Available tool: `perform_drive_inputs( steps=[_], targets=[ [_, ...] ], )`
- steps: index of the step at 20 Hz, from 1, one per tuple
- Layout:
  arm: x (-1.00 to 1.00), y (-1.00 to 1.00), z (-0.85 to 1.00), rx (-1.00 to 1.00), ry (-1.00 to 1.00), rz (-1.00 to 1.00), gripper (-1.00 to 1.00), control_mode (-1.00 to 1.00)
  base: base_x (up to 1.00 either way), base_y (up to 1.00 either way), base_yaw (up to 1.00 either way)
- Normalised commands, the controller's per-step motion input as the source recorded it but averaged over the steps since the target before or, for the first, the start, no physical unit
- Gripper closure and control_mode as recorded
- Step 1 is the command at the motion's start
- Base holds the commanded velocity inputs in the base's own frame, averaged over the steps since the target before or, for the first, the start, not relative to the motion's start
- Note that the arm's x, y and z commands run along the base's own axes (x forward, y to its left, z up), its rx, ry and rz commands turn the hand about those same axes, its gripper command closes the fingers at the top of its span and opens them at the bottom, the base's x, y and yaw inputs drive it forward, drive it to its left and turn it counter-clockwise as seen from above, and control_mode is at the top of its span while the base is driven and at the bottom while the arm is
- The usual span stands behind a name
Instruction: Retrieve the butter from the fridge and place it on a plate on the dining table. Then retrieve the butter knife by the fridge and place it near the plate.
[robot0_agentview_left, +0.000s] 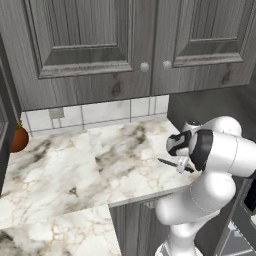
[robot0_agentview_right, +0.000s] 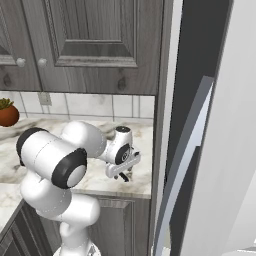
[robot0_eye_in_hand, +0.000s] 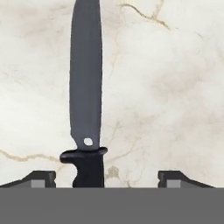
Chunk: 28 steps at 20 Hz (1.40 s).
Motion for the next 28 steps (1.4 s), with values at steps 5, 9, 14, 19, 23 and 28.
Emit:
perform_drive_inputs(
  steps=[5,9,14,19,23,28],
  targets=[
    [-0.03,0.00,-0.25,0.06,-0.19,0.00,1.00,-1.00,0.00,0.00,0.00],
    [-0.04,0.02,-0.15,0.00,-0.03,0.00,1.00,-1.00,0.00,0.00,0.00],
    [0.00,0.05,-0.09,0.00,0.03,0.00,1.00,-1.00,0.00,0.00,0.00],
    [-0.01,0.02,0.00,0.00,-0.03,-0.01,1.00,-1.00,0.00,0.00,0.00],
    [-0.05,0.09,0.08,0.00,0.00,-0.16,1.00,-1.00,0.00,0.00,0.00],
    [-0.29,0.07,0.28,0.00,0.00,-0.28,1.00,-1.00,0.00,0.00,0.00]
  ],
)
